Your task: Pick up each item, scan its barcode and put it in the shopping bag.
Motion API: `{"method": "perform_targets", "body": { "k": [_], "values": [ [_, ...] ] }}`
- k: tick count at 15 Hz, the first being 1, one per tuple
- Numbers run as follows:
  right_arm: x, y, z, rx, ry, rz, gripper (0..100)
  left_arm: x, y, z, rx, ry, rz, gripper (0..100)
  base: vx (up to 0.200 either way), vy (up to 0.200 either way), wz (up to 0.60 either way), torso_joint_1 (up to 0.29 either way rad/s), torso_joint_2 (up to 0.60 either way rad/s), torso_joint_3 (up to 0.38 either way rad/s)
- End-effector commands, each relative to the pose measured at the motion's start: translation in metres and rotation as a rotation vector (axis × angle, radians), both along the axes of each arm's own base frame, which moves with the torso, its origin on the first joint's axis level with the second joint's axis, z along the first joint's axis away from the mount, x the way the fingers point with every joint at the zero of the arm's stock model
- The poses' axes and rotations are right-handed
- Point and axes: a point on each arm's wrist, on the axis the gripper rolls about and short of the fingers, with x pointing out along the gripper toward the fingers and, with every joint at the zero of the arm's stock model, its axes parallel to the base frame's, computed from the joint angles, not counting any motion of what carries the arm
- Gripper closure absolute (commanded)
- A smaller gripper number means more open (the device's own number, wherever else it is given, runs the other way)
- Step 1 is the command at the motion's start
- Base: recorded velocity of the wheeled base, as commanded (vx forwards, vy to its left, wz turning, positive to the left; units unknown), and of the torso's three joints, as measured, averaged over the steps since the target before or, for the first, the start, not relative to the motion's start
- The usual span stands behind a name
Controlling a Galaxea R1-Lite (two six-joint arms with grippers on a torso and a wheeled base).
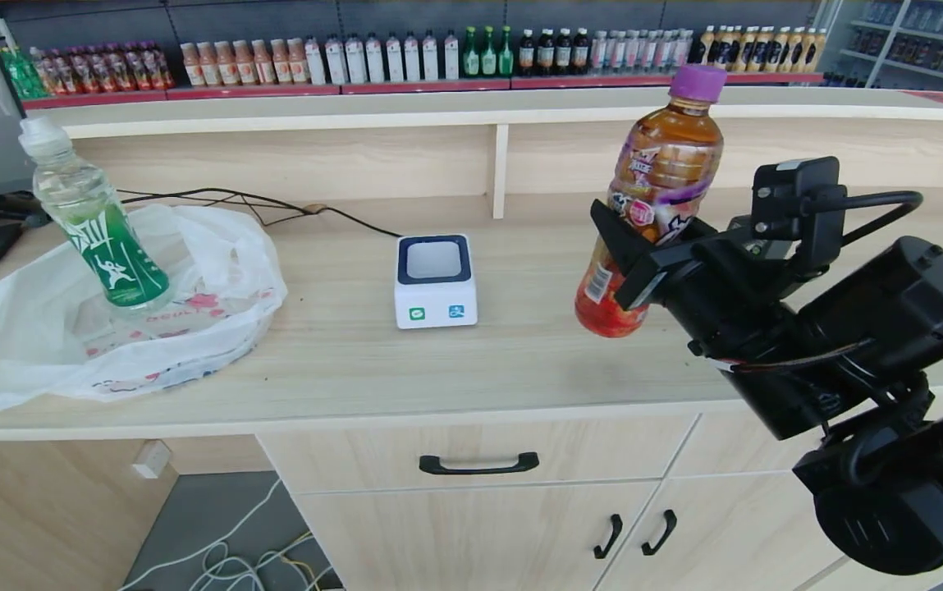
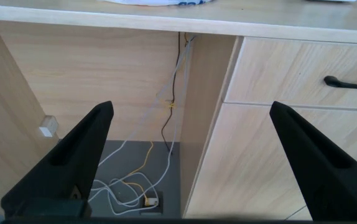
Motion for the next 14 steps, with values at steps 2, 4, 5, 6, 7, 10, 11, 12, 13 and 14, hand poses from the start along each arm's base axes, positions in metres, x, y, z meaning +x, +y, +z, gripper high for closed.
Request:
{"method": "perform_targets", "body": {
  "k": [2, 4, 5, 6, 7, 10, 11, 12, 13, 14],
  "values": [
    [0.001, 0.000, 0.000, 0.007, 0.002, 0.001, 100, 0.000, 0.000, 0.000, -0.001, 0.000, 0.000, 0, 0.000, 0.200, 0.00, 0.000, 0.01, 0.002],
    [-0.001, -0.001, 0.003, 0.016, -0.006, 0.001, 100, 0.000, 0.000, 0.000, -0.001, 0.000, 0.000, 0, 0.000, 0.200, 0.00, 0.002, 0.00, 0.000],
    [-0.001, -0.004, 0.007, 0.023, -0.018, -0.007, 100, 0.000, 0.000, 0.000, -0.001, 0.000, 0.000, 0, 0.000, 0.200, 0.00, 0.002, 0.00, 0.007],
    [-0.003, -0.007, 0.009, 0.025, -0.019, -0.008, 100, 0.000, 0.000, 0.000, -0.001, 0.000, 0.000, 0, 0.000, 0.200, 0.00, -0.002, 0.00, 0.002],
    [-0.003, -0.008, 0.009, 0.026, -0.022, -0.010, 100, 0.000, 0.000, 0.000, -0.001, 0.000, 0.000, 0, 0.000, 0.200, 0.00, 0.012, 0.00, -0.002],
    [-0.001, -0.005, 0.012, 0.024, -0.036, -0.013, 100, 0.000, 0.000, 0.000, -0.001, 0.000, 0.000, 0, 0.000, 0.200, 0.00, 0.006, 0.00, 0.001],
    [0.003, -0.004, 0.012, 0.021, -0.041, -0.014, 100, 0.000, 0.000, 0.000, 0.001, 0.000, 0.000, 0, 0.000, 0.000, 0.00, 0.000, 0.00, 0.000],
    [0.005, -0.004, 0.016, 0.020, -0.062, -0.022, 100, 0.000, 0.000, 0.000, 0.001, 0.000, 0.000, 0, 0.000, 0.000, 0.00, 0.000, 0.00, 0.000],
    [0.006, -0.001, 0.021, 0.013, -0.083, -0.026, 100, 0.000, 0.000, 0.000, -0.001, 0.000, 0.000, 0, 0.000, 0.000, 0.00, 0.000, 0.00, 0.000],
    [0.007, 0.000, 0.023, -0.007, -0.089, -0.034, 100, 0.000, 0.000, 0.000, 0.001, 0.000, 0.000, 0, 0.000, 0.000, 0.00, 0.000, 0.00, 0.000]
  ]
}}
